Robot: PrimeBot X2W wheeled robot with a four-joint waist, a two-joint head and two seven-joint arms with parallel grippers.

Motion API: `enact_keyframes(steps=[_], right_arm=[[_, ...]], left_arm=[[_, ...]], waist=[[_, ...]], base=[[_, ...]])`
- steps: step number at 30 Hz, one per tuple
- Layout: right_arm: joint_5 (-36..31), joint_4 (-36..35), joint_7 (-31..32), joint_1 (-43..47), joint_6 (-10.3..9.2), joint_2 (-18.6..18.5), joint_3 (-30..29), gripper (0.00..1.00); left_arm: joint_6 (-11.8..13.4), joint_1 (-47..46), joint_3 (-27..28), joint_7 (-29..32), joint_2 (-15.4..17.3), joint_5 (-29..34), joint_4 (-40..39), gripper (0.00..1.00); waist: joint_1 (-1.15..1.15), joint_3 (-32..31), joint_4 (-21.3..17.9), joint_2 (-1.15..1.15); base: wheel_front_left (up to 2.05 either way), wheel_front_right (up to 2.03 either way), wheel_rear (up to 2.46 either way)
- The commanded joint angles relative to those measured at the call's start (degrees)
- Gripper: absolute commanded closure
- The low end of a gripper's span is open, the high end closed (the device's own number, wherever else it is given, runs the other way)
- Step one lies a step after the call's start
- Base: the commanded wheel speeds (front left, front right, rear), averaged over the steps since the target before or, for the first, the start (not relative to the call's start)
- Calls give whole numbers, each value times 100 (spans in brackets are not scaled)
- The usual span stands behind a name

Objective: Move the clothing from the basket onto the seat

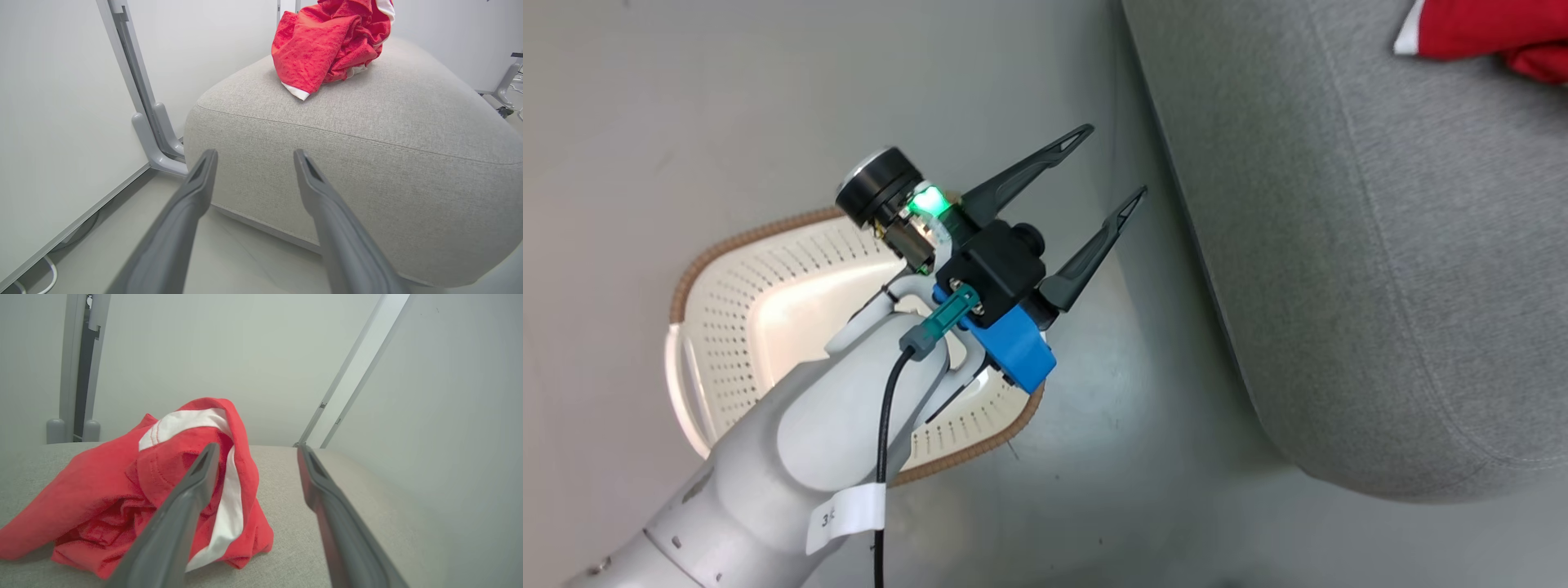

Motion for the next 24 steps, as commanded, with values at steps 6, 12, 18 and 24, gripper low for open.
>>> enact_keyframes(steps=[6,12,18,24], right_arm=[[68,-535,-1,509,1,315,632,0],[-6,-850,-1,849,1,595,1310,0],[-4,-839,-1,1078,1,754,1976,0],[64,-811,-1,1263,1,882,2445,0]], left_arm=[[138,583,651,-16,-90,-13,-200,0],[208,1095,1359,-15,-180,72,-377,0],[248,1646,2091,-16,-317,218,-452,0],[214,2146,2764,-16,-492,339,-477,0]], waist=[[0,-857,175,0],[0,-1388,452,0],[0,-1866,759,0],[0,-2288,1075,0]], base=[[0,0,0],[0,0,0],[0,0,0],[0,0,0]])
